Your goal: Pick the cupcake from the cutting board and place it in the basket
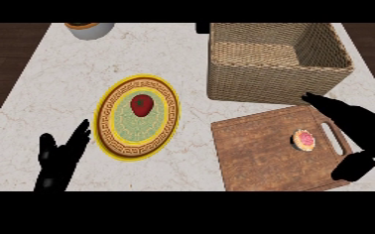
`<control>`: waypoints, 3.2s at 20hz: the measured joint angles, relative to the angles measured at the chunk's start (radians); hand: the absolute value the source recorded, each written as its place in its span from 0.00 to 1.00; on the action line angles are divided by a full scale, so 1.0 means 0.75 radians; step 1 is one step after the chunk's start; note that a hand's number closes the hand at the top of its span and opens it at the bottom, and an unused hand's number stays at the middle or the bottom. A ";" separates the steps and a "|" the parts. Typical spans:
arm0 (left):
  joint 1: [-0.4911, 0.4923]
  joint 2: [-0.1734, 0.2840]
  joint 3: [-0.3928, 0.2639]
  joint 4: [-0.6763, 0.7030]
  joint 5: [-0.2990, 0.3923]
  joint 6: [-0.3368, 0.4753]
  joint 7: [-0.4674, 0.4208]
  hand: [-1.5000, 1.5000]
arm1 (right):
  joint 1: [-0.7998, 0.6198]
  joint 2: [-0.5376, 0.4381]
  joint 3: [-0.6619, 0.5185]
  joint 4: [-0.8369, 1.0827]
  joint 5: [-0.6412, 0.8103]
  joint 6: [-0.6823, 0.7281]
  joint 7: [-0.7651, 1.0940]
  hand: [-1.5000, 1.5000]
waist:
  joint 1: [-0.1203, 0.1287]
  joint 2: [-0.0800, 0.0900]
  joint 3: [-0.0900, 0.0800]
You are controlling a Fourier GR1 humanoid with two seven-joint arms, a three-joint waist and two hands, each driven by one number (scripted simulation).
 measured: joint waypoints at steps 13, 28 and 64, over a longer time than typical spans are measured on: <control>-0.009 -0.048 0.049 0.027 -0.052 -0.041 -0.009 0.50 | -0.030 0.099 0.039 0.158 0.198 -0.024 -0.077 0.00 | 0.001 -0.001 0.002; -0.019 -0.089 0.116 0.026 -0.096 -0.098 0.038 0.50 | -0.070 0.231 0.044 0.377 0.389 -0.112 -0.168 0.00 | 0.000 -0.001 0.001; -0.056 -0.164 0.098 -0.003 -0.196 -0.126 0.091 0.50 | -0.563 0.850 0.612 0.132 0.367 -0.877 1.037 1.00 | 0.079 0.004 0.000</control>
